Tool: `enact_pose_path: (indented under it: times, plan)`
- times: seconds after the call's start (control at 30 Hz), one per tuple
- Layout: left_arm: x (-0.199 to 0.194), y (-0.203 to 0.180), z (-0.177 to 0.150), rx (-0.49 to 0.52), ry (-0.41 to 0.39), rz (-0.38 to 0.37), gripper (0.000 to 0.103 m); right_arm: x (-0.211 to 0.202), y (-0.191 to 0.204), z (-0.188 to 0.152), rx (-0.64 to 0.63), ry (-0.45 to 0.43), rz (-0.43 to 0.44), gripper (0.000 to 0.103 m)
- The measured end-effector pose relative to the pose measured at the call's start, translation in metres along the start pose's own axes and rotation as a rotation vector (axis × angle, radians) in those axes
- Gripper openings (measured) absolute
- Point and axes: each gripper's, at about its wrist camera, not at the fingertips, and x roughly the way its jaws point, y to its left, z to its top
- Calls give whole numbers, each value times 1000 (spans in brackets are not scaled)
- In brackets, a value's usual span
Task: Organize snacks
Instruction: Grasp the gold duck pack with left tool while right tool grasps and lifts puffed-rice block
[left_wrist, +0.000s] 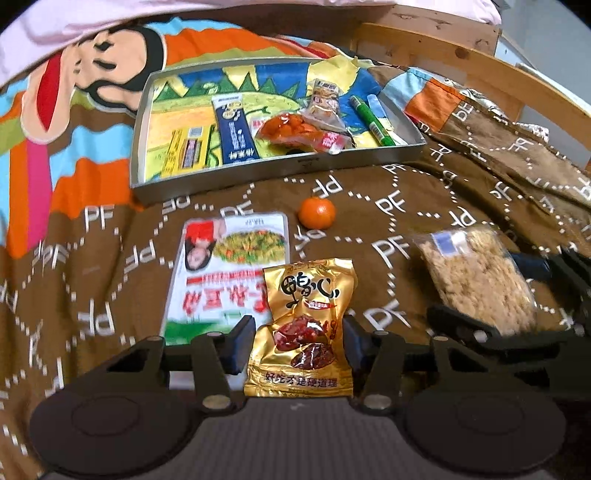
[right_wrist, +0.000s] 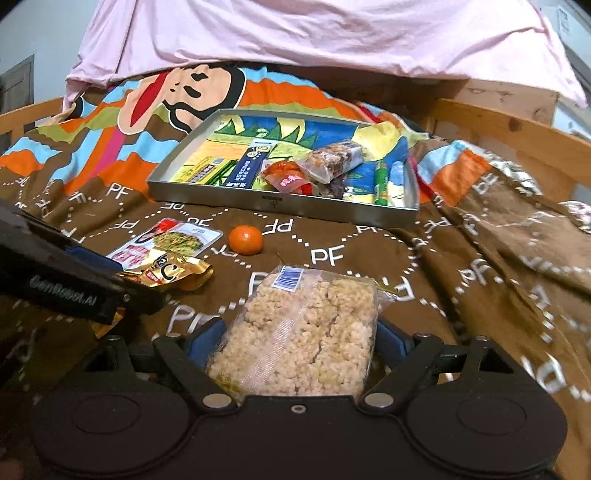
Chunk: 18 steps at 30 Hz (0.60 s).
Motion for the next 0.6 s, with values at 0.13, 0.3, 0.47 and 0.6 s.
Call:
enact_pose_path:
  times: [0.13,0.3,0.47,0.6]
  plan:
    - [-8,0,-8,-42,0,-15,54,-21,6,-10,-14,2,-11,86]
    - [-21,-4,-17,-66,-17,-30,54,-42,8,-13,-20,-25,-25,86]
    - [-31,-6,-21,-72,-32,-44,54,-54,11,-16,-36,-42,-40,86]
    - [-32,-3,-23,-91,-26,-53,54,-54,13,-17,-42,-41,-49,86]
